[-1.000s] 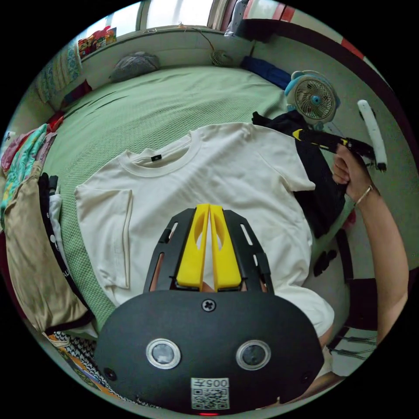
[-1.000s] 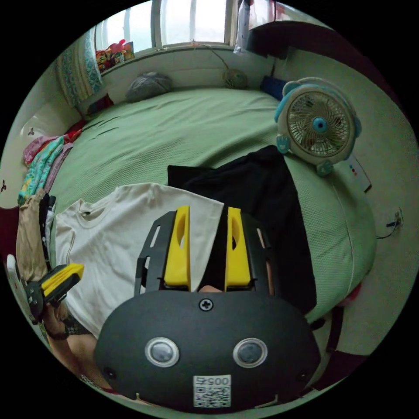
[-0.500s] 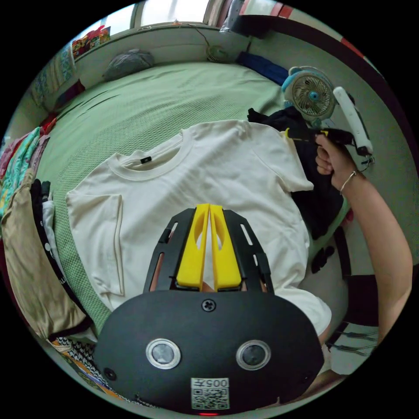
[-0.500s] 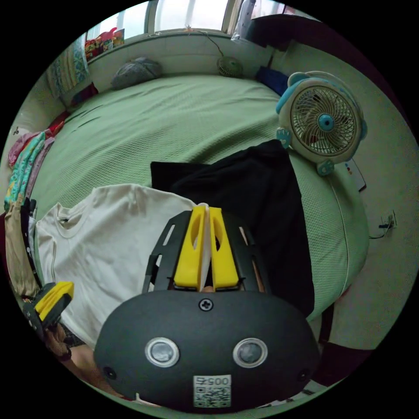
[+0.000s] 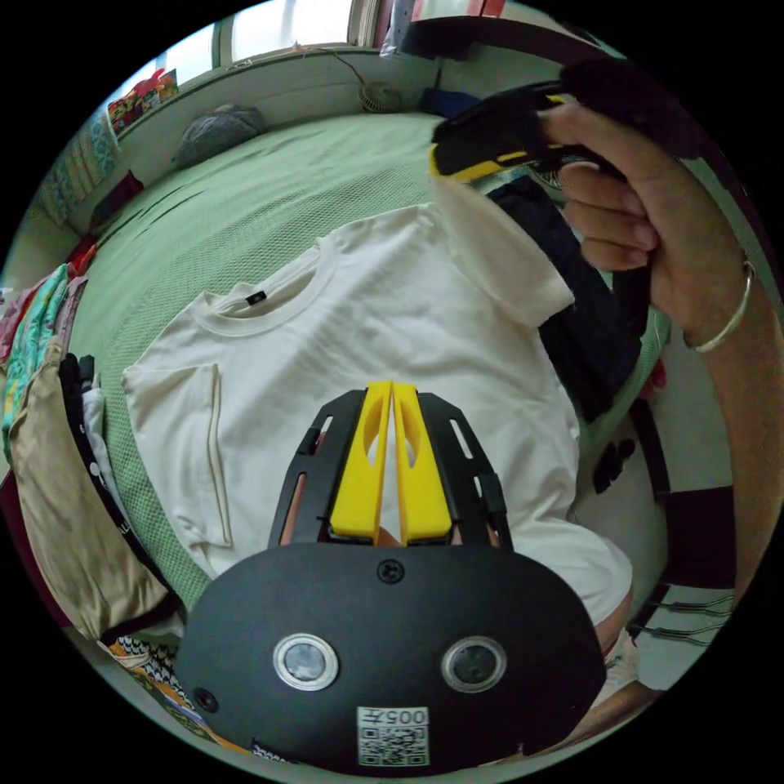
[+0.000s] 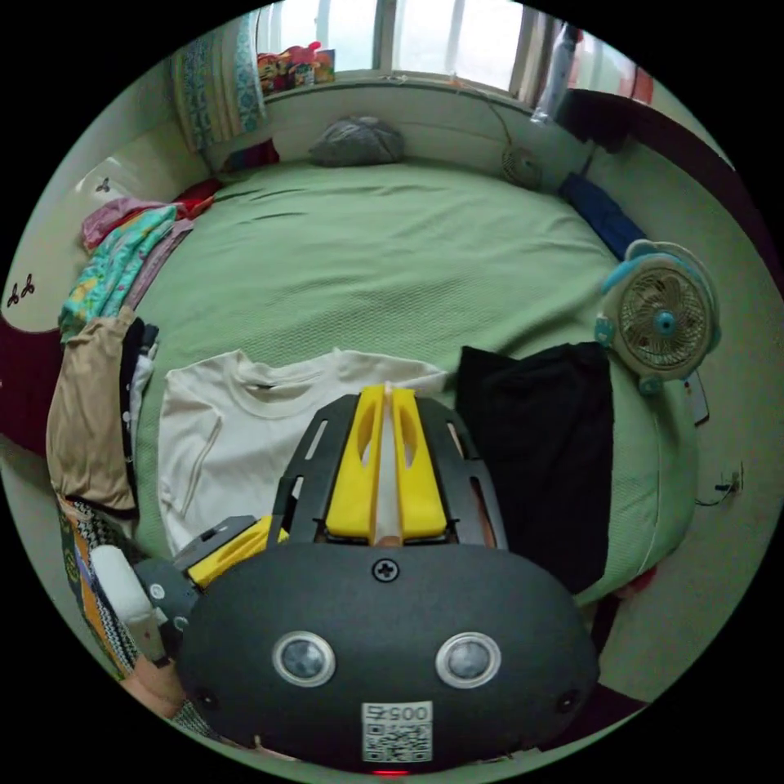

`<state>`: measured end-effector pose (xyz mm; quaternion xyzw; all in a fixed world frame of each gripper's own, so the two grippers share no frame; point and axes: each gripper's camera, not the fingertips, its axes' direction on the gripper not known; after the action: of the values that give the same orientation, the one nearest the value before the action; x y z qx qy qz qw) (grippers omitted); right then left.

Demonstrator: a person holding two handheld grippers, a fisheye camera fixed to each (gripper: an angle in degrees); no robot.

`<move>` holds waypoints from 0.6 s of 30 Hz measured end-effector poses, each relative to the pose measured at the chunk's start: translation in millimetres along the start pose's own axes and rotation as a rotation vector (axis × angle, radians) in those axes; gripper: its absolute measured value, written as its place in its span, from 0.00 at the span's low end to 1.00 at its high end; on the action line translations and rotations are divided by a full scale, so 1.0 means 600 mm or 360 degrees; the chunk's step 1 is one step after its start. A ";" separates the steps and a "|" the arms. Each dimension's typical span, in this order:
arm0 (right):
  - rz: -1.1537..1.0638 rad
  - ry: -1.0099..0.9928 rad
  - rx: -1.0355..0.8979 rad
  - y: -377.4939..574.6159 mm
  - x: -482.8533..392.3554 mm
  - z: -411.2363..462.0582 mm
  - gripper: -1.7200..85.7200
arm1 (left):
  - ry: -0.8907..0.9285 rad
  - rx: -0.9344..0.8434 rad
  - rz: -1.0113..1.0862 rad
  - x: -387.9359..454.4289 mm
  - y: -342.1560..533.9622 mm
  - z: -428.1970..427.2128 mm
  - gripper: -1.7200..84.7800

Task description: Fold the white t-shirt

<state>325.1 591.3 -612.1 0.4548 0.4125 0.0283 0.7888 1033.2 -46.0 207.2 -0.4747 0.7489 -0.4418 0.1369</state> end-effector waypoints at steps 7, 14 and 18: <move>-0.0020 -0.0160 -0.0037 0.010 -0.018 0.027 0.01 | 0.0070 0.0001 -0.0058 -0.024 0.005 -0.006 0.01; 0.0065 -0.0094 -0.0132 0.071 0.053 0.053 0.03 | 0.0104 0.0015 -0.0075 -0.042 0.014 -0.014 0.01; 0.0031 -0.0109 -0.0175 0.129 0.057 0.082 0.10 | 0.0085 -0.0012 -0.0078 -0.048 0.022 -0.011 0.01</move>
<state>406.4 616.9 -564.3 0.4154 0.3788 0.0430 0.8259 1036.2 -16.2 194.5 -0.4815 0.7420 -0.4546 0.1042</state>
